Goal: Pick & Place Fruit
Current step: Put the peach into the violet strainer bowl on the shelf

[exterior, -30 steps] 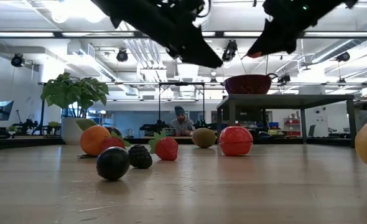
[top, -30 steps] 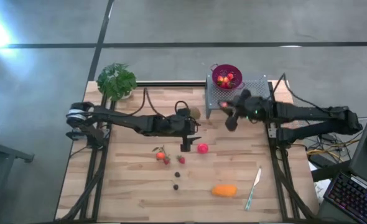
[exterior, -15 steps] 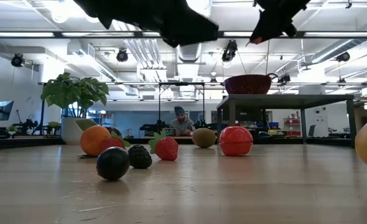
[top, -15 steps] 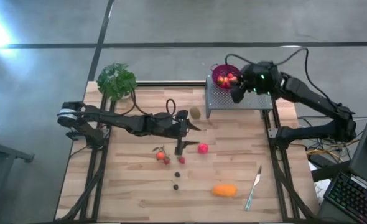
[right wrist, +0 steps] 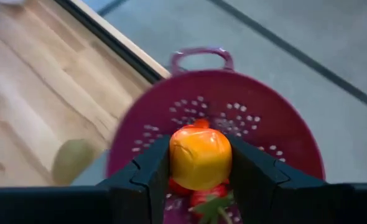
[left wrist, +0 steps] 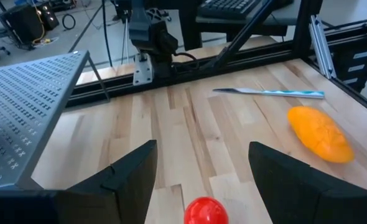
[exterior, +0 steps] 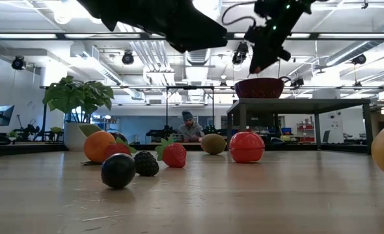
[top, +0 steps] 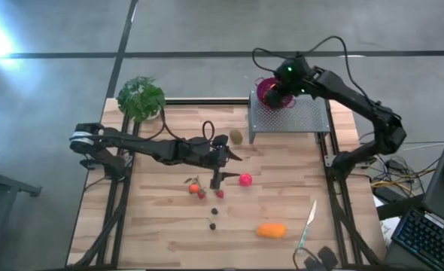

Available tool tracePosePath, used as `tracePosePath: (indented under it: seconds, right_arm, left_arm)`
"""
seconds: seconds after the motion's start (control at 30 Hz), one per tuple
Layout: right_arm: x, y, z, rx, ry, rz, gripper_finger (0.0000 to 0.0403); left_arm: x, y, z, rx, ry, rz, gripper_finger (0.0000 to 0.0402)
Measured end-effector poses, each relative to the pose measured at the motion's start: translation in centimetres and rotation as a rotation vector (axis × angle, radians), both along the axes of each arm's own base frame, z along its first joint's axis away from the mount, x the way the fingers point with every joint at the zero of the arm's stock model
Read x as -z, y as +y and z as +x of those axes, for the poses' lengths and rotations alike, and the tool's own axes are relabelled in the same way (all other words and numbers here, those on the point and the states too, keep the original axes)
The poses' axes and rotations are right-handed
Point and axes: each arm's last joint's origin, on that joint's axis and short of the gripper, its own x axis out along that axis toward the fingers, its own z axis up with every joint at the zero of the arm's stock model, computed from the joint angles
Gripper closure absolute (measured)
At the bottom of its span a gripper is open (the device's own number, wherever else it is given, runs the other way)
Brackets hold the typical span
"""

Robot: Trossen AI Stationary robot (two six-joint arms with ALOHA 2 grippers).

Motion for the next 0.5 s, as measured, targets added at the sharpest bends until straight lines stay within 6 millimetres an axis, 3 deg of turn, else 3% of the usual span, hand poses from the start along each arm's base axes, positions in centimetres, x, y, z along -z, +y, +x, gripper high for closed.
tracePosePath:
  seconds: [0.27,0.5]
  right_arm:
    - [1.7,-2.0,0.7,0.023,0.05,0.036,0.028]
    - [2.7,-2.5,0.9,0.029,0.078,0.061,0.0254]
  left_arm:
    - [0.0,0.0,0.0,-0.002,-0.001,0.003,0.0145]
    - [0.0,0.0,0.0,-0.002,-0.001,0.003,0.0145]
